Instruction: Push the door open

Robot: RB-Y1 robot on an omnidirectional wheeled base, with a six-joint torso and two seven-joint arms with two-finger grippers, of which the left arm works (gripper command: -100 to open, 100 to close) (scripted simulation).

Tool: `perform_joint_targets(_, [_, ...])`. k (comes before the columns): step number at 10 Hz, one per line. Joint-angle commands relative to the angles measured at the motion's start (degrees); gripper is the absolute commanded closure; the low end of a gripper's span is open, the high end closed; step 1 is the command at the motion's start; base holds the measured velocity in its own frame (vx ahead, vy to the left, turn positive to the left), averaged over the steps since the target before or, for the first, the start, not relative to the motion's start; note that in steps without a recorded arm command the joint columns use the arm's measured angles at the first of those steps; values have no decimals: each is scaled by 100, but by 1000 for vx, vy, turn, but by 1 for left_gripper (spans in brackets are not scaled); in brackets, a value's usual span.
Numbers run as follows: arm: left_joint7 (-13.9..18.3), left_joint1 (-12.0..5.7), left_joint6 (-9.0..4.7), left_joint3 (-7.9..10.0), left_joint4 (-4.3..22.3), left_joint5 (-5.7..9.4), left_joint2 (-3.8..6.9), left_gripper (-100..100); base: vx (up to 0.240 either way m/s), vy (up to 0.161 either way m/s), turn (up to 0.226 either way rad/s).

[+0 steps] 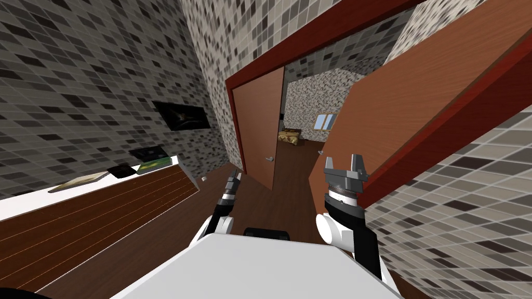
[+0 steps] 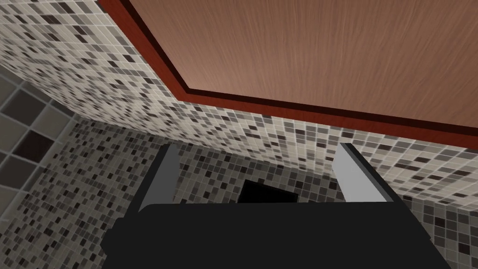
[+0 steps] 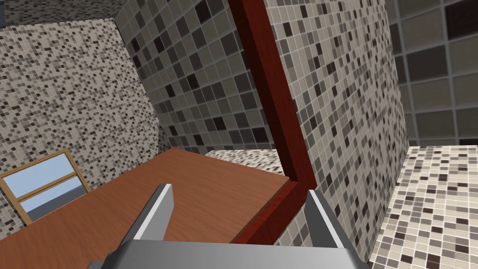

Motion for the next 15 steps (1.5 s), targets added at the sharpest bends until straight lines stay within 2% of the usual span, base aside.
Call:
perform_joint_targets(1, [11, -62, -48, -47, 222, -6, 14, -100, 109, 15, -73])
perform_joint_targets(15, [59, -613, -418, -491, 2141, -88, 13, -100, 95, 25, -78])
